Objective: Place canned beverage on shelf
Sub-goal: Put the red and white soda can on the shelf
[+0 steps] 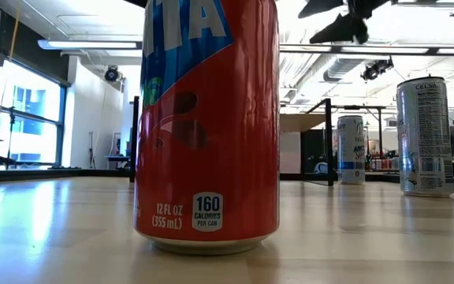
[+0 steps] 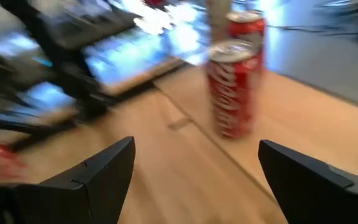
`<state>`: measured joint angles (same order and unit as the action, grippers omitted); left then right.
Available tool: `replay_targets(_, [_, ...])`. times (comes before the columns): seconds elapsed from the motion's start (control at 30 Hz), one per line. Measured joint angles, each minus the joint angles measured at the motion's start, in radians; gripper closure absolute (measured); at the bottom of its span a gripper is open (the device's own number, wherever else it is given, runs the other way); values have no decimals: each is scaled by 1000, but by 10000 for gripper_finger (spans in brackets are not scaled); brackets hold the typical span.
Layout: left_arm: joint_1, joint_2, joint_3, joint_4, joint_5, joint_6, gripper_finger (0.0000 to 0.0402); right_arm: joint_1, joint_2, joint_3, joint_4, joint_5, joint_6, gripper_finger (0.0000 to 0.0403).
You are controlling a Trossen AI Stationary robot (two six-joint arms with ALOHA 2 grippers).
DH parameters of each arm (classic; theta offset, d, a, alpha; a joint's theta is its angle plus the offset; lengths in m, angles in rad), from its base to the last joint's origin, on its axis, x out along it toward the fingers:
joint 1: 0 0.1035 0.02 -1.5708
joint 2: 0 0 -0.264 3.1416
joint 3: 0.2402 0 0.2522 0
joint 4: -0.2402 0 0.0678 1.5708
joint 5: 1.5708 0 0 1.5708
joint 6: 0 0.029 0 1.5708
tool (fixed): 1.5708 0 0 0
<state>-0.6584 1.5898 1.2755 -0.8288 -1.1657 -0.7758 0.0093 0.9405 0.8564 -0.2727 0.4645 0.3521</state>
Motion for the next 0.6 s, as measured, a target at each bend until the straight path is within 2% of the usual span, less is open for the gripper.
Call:
replay_targets(0.13, [-27,0,0,-19,-5,-35,2,114,96,101,-112,229,84,75])
replay_targets(0.4, [-82,0,0,-69,-30,-113,2,200,301,114,-15,577,274,75])
replay_targets(0.5, [-99,0,0,-70,-39,-113,2,200,383,112,75,652,252,75])
replay_targets(0.6, [-113,0,0,-77,-50,-113,2,189,440,112,207,676,170,75])
